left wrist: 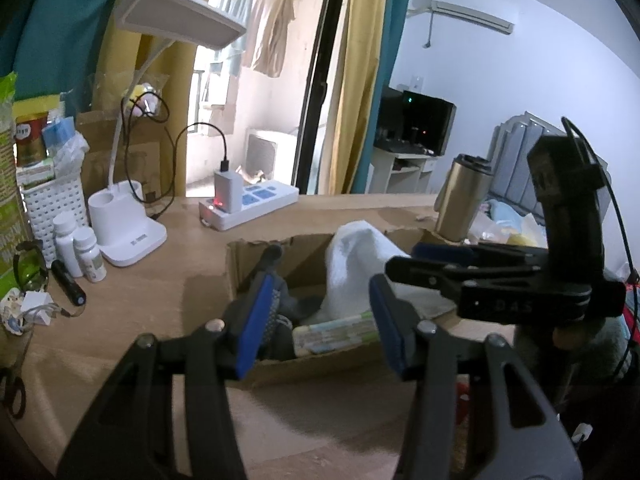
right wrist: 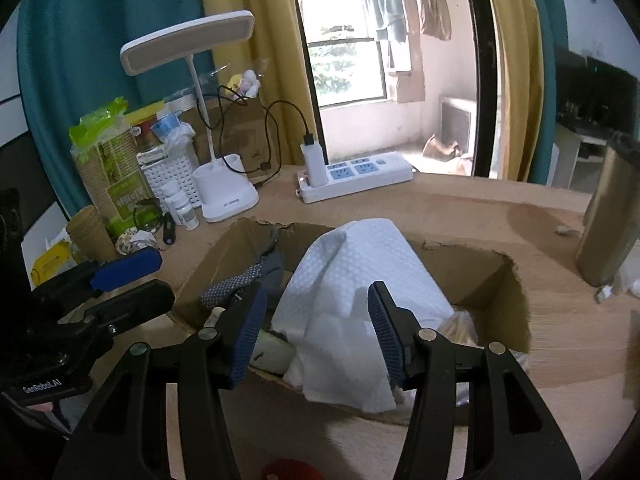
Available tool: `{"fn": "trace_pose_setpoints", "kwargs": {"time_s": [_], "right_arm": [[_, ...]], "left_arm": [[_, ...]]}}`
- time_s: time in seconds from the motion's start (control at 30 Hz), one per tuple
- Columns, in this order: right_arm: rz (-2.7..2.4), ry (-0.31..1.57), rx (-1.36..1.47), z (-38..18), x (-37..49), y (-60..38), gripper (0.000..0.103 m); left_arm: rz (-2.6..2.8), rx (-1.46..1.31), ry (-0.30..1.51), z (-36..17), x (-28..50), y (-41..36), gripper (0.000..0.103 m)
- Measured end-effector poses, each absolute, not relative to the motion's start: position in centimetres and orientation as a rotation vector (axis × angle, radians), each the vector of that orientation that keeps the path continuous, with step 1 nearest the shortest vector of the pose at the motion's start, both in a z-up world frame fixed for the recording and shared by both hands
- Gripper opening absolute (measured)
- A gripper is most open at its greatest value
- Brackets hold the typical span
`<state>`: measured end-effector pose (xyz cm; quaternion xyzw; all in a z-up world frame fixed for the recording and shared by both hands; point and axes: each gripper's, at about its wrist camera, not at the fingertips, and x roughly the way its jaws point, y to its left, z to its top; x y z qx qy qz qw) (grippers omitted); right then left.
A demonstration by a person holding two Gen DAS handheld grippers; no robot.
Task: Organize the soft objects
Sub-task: 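Lower and release the towel with the right tool while the left tool drops the tissue pack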
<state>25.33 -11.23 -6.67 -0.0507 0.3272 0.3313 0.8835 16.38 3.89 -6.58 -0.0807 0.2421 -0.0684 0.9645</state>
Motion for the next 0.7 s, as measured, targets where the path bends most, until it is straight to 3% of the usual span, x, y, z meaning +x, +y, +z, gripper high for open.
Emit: {"fn": "trace_pose_setpoints", "kwargs": {"time_s": [0.17, 0.47, 0.6, 0.7], "right_arm": [[0.656, 0.638, -0.138, -5.8, 23.9, -11.5, 0.057], [0.615, 0.616, -0.152, -4.8, 22.2, -12.6, 0.061], [0.6, 0.605, -0.164, -4.3, 21.3, -13.1, 0.062], [0.59, 0.593, -0.164, -3.8, 20.6, -13.6, 0.062]], "left_arm": [[-0.141, -0.164, 0.48, -6.1, 15.7, 3.5, 0.062], [-0.141, -0.167, 0.456, -5.1, 14.5, 3.1, 0.064], [-0.146, -0.174, 0.447, -4.7, 14.0, 2.9, 0.076], [-0.153, -0.173, 0.44, -4.3, 13.5, 2.8, 0.076]]}}
